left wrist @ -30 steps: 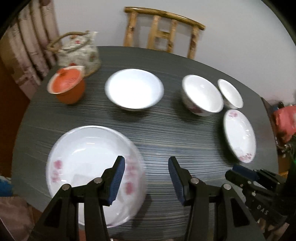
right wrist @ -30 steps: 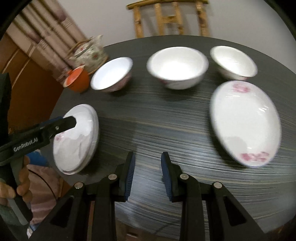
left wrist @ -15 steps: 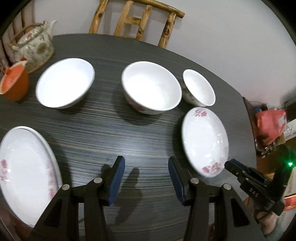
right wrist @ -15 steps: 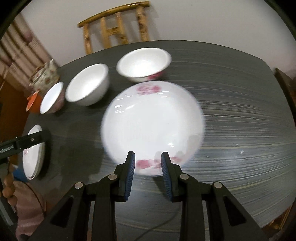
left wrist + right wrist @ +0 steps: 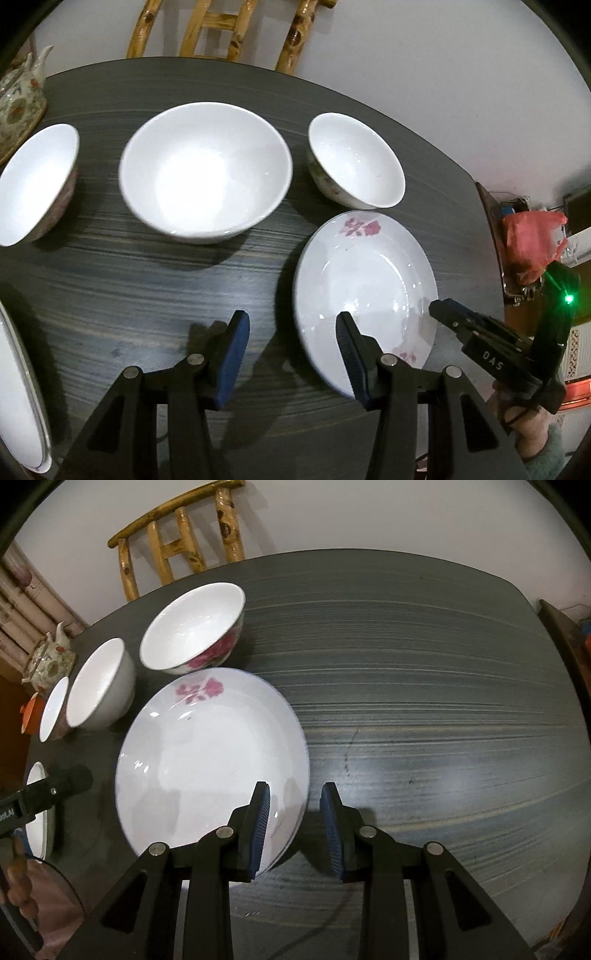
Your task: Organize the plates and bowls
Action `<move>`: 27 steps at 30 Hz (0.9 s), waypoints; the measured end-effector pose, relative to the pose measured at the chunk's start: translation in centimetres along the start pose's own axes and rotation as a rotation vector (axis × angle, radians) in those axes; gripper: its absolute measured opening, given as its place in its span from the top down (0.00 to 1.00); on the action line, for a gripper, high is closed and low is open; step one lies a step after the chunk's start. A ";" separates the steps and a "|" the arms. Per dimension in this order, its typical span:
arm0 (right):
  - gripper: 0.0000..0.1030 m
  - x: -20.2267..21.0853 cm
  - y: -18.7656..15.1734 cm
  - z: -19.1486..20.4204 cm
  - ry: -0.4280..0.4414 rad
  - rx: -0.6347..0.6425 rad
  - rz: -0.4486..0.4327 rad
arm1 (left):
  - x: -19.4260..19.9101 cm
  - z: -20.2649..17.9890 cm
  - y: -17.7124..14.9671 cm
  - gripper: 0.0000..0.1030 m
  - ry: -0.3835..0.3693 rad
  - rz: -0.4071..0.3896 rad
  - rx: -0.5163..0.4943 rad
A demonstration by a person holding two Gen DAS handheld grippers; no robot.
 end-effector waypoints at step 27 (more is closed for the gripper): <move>0.87 -2.8 0.6 -0.1 0.074 0.000 0.028 | -2.9 -0.3 -0.9 0.85 0.071 0.055 -0.042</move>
Point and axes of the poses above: each gripper's, at about its wrist camera, not at the fingertips, and x roughly against the way its jaws point, z to its left, y to its top, the point moved 8 cm from there along -x, roughly the way its jaws point, and after that the axes turned 11 degrees about -z, right-handed, at the moved point
